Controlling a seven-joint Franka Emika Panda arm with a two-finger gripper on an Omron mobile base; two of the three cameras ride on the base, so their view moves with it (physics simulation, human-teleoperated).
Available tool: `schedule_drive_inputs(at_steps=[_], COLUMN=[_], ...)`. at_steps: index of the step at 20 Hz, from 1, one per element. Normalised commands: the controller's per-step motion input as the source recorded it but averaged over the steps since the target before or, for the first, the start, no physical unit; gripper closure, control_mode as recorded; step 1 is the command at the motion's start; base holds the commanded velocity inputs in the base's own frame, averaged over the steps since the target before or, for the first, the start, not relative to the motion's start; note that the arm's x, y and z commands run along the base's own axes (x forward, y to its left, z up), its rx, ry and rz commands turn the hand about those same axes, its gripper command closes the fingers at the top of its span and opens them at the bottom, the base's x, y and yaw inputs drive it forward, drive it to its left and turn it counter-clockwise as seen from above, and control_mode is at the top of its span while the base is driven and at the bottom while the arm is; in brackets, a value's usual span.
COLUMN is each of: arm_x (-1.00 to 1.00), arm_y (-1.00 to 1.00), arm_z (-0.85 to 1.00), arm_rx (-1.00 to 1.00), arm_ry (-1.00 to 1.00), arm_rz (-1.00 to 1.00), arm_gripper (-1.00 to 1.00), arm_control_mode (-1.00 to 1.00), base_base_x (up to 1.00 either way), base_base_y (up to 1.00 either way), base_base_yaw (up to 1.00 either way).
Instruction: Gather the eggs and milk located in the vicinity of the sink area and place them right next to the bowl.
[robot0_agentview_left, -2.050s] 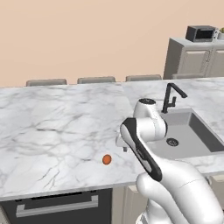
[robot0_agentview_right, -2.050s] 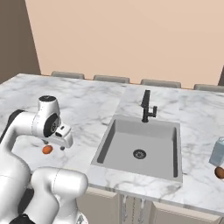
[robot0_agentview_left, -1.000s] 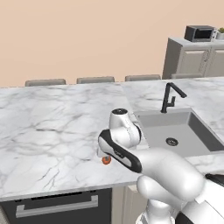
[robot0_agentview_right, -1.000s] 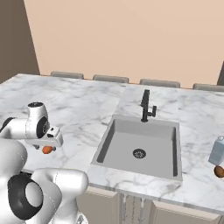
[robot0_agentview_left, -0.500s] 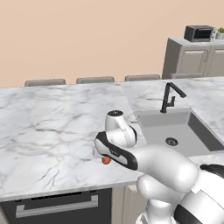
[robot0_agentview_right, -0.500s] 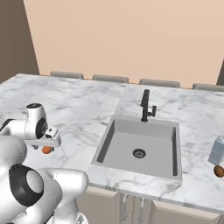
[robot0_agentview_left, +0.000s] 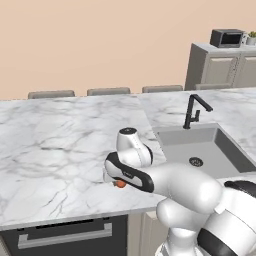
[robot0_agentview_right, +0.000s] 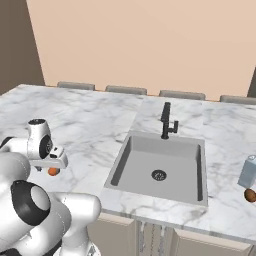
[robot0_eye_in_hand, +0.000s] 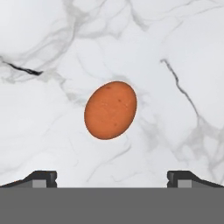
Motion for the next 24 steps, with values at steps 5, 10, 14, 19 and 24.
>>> schedule_drive_inputs(at_steps=[5, 10, 14, 19, 24], arm_x=[0.01, 0.03, 0.10, 0.16, 0.21], arm_y=[0.00, 0.00, 0.00, 0.00, 0.01], arm_z=[-0.06, -0.05, -0.08, -0.10, -0.14], arm_rx=[0.00, 0.00, 0.00, 0.00, 0.00], arm_ry=[0.00, 0.00, 0.00, 0.00, 0.00], arm_rz=[0.00, 0.00, 0.00, 0.00, 0.00], arm_gripper=[-1.00, -1.00, -1.00, -1.00, -1.00], arm_control_mode=[-1.00, -1.00, -1.00, -1.00, -1.00], base_base_x=[0.00, 0.00, 0.00, 0.00, 0.00], base_base_y=[0.00, 0.00, 0.00, 0.00, 0.00], base_base_yaw=[0.00, 0.00, 0.00, 0.00, 0.00])
